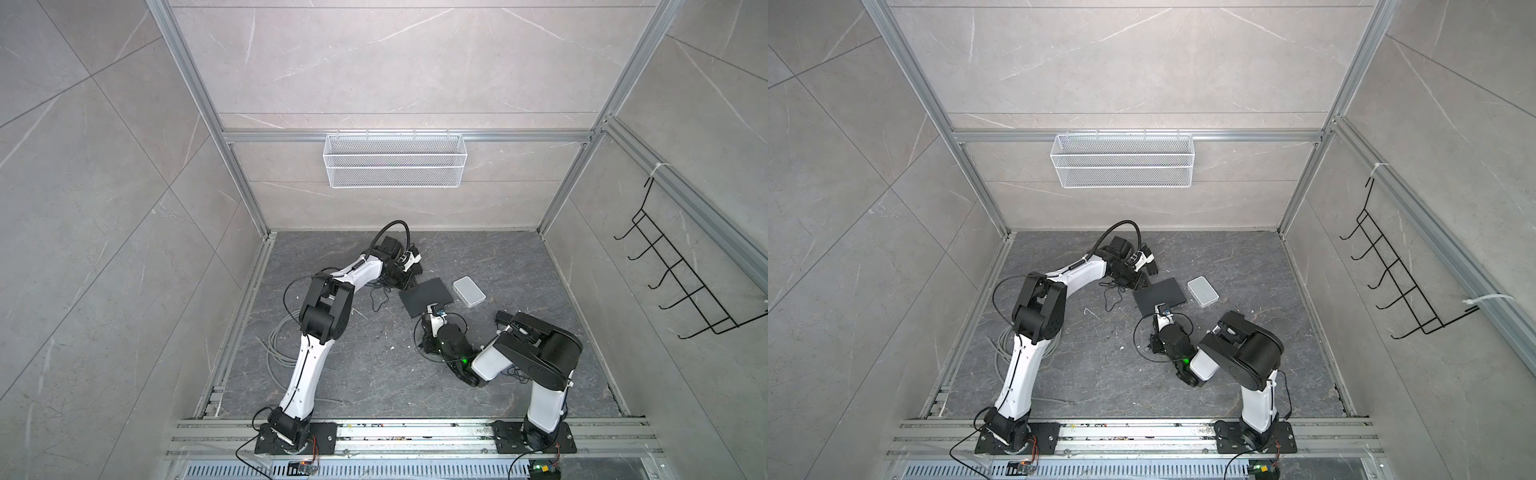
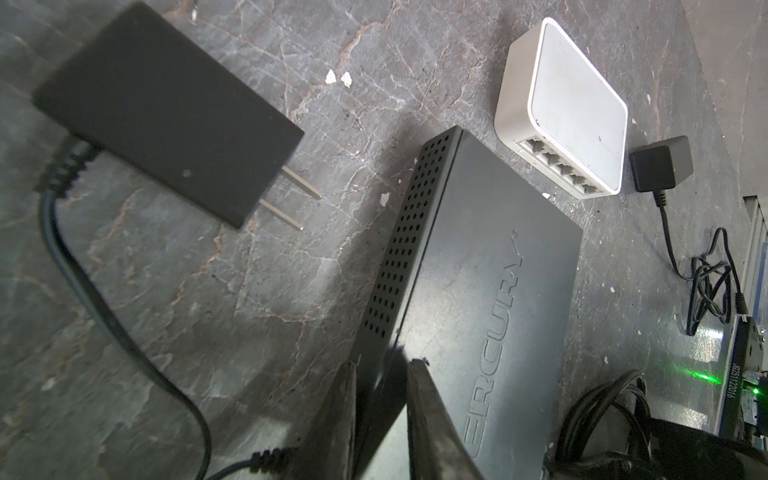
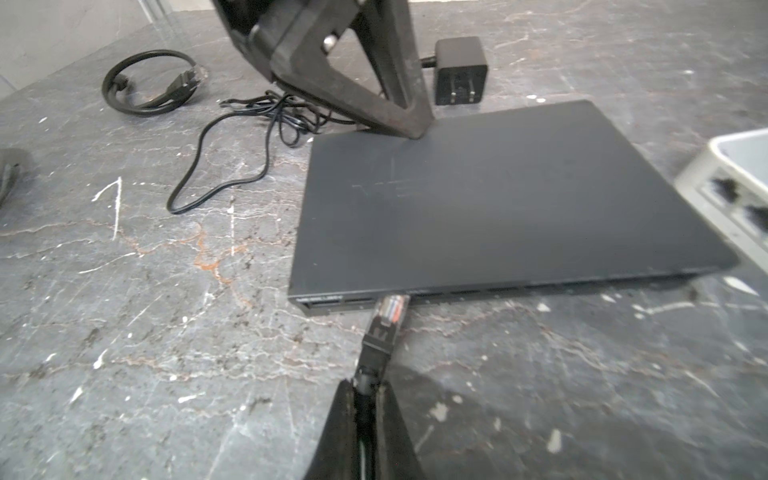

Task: Insert the plug into the switch port

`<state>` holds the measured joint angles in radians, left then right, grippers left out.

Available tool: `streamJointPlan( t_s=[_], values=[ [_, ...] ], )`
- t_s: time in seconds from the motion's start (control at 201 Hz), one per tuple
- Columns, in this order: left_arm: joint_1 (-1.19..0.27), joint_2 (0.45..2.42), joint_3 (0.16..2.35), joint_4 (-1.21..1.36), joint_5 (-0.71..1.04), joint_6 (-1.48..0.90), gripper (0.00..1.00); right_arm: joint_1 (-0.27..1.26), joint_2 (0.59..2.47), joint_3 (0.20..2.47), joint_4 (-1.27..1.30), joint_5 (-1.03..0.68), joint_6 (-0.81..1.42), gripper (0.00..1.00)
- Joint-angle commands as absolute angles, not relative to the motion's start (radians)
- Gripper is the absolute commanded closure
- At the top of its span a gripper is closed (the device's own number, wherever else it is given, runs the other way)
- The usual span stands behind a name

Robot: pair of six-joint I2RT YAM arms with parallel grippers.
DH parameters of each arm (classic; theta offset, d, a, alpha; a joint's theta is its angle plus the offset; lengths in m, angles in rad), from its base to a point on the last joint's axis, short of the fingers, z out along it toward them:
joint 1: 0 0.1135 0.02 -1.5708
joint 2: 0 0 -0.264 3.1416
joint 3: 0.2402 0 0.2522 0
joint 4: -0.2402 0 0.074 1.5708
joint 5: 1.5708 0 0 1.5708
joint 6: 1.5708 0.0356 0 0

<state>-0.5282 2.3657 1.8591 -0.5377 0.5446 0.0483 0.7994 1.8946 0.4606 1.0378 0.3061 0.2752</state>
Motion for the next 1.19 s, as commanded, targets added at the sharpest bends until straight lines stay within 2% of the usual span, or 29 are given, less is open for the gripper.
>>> streamJointPlan(
  t_s=[0.0, 0.08, 0.194, 0.438, 0.776, 1.189],
  values=[
    [-0.69, 2.465, 1.73, -1.045, 0.815, 0.064, 0.78, 0.772, 1.968, 0.568, 1.005, 0.259, 0.218, 0.98],
    [-0.699, 2.469, 1.724, -1.059, 0.816, 0.083, 0.78, 0.751, 1.959, 0.576, 1.023, 0.175, 0.254, 0.99],
    [-0.699, 2.462, 1.704, -1.058, 0.813, 0.095, 0.79, 0.696, 1.91, 0.557, 1.012, 0.144, 0.315, 0.99],
    [-0.698, 2.471, 1.685, -1.066, 0.773, 0.121, 0.8, 0.586, 1.902, 0.579, 0.945, 0.006, 0.273, 1.0],
    [-0.641, 2.448, 1.663, -1.008, 0.7, 0.04, 0.81, 0.581, 1.809, 0.519, 0.763, 0.091, 0.277, 1.0],
    [-0.632, 2.434, 1.66, -0.997, 0.672, 0.012, 0.82, 0.565, 1.768, 0.508, 0.719, 0.14, 0.31, 1.0]
  ],
)
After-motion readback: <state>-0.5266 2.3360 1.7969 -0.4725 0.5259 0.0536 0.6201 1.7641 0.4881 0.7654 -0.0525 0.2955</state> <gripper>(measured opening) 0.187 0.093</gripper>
